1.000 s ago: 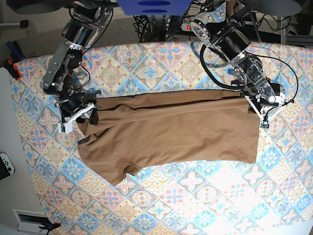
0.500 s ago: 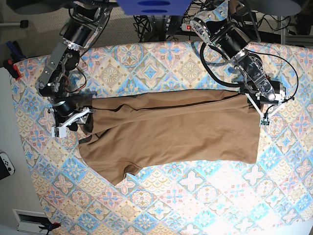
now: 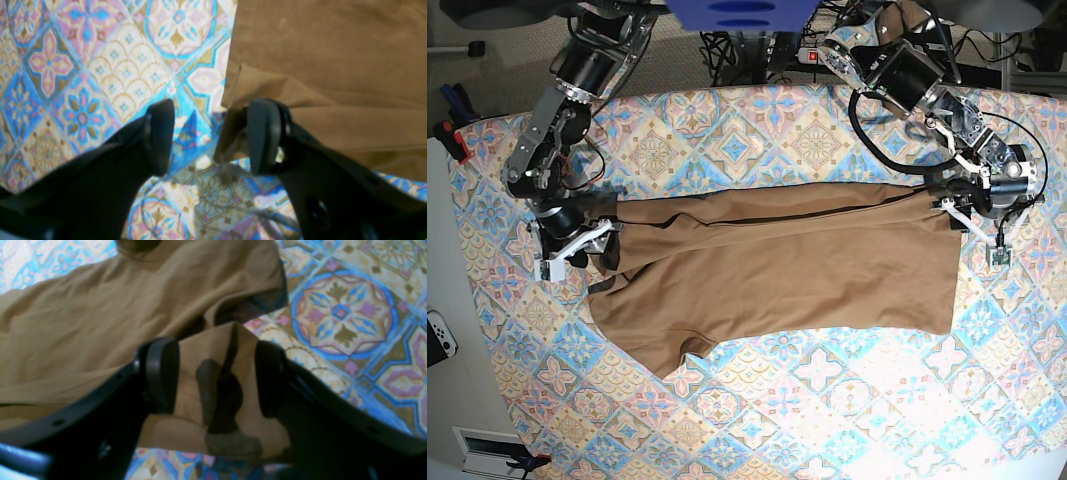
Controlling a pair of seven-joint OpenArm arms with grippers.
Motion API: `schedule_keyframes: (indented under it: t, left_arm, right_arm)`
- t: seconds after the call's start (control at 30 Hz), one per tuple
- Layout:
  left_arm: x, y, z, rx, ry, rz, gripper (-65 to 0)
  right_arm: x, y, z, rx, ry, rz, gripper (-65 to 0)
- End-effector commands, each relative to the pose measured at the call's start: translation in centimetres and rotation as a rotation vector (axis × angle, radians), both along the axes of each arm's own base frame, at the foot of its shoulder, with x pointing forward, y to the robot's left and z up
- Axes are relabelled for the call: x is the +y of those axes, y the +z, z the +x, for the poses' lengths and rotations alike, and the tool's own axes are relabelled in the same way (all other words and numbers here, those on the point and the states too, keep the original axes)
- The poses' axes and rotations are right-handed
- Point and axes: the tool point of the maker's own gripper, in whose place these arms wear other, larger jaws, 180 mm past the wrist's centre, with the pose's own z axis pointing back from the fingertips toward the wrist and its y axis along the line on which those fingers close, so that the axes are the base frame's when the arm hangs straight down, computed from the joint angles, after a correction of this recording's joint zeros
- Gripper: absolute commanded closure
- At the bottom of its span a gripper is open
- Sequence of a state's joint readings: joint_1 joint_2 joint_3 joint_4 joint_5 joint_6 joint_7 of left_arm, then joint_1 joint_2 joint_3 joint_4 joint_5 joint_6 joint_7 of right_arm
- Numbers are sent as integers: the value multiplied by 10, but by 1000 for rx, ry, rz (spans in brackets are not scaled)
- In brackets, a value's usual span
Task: Layout the t-shirt on the table in an organized manner, then fold the t-shirt properly
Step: 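Lower the folded edge onto the shirt and release with the right gripper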
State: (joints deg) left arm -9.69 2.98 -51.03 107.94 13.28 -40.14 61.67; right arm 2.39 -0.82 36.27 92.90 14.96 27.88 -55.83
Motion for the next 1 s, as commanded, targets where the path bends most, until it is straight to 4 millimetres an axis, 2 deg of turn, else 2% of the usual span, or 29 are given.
schedule_keyframes:
  t: [0.0,0.07,0.13,0.23,0.3,0.37,0.5,0.7,0.97]
  left_arm:
    - [3,14,9,-50,-4,19,-347]
    - [3,14,9,-50,-3,19,-348]
    - [3,11,5,-39,-1,19,-348]
    - [2,7,2,-28,-7,18,-348]
    - [2,7,2,-28,-7,18,-348]
    - [3,7,2,-28,-5,18,-348]
    - [2,7,2,-28,-7,18,-348]
    - [2,7,2,-27,-6,19,-348]
    - [3,7,1,-27,-3,19,-348]
  right_arm:
    - [-3,17,10,-63,-2,1,-339]
    - [-12,16,6,-60,-29,-1,-338]
    - [-41,18,-4,-67,-119,-2,-338]
    - [-74,17,-19,-63,-222,0,-338]
    - [-80,15,-28,-58,-229,-12,-338]
    - [-80,12,-39,-48,-223,-27,-338]
    - [-55,2,-56,-50,-223,73,-338]
    - [-38,4,-58,-115,-219,251,-338]
    - [-31,-28,-64,-42,-240,336,-338]
